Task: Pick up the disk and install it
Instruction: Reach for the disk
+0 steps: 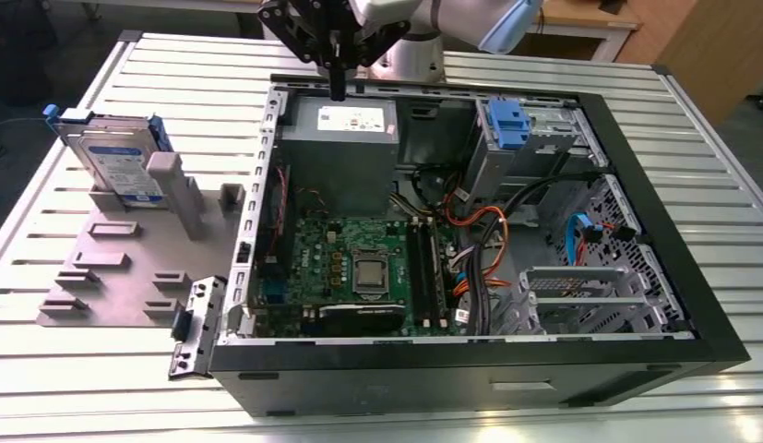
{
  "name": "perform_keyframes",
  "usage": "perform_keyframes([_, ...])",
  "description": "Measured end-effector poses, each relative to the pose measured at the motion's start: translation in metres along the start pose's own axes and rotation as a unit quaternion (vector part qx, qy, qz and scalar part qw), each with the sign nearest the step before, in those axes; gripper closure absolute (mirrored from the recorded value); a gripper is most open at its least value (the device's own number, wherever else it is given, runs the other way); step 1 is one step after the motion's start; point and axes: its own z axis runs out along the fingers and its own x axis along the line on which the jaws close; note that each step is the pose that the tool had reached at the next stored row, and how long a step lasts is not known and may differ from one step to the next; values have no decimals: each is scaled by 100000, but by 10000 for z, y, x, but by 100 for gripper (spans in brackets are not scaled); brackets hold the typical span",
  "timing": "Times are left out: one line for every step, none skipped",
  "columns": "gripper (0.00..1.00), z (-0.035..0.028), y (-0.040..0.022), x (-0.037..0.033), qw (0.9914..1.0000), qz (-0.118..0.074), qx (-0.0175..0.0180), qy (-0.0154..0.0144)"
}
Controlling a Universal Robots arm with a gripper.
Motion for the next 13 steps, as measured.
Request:
perform_keyframes([89, 0, -1, 14, 100000, 1, -1, 2])
perform_keyframes([89, 0, -2, 30, 100000, -2, 1, 2])
perform_keyframes([89, 0, -4, 47, 100000, -2, -1, 0])
perform_keyframes([89, -1, -5, 64, 100000, -1, 3, 4])
perform_keyframes([89, -1, -6, 80, 100000, -4, 5, 6])
perform_keyframes([89, 0, -7, 95, 100000, -8, 4, 5])
perform_keyframes([89, 0, -9, 110, 100000, -9, 2, 1])
perform_keyframes([89, 0, -10, 125, 100000, -6, 3, 3])
perform_keyframes([89, 0, -11, 141, 100000, -5, -1, 0])
perform_keyframes([89, 0, -12, 157, 100000, -2, 2, 2])
perform_keyframes([89, 0, -13, 174, 100000, -2, -2, -1])
perform_keyframes([89, 0, -15, 192, 100000, -1, 0, 2])
perform_keyframes([89, 1, -16, 209, 100000, -1, -2, 0])
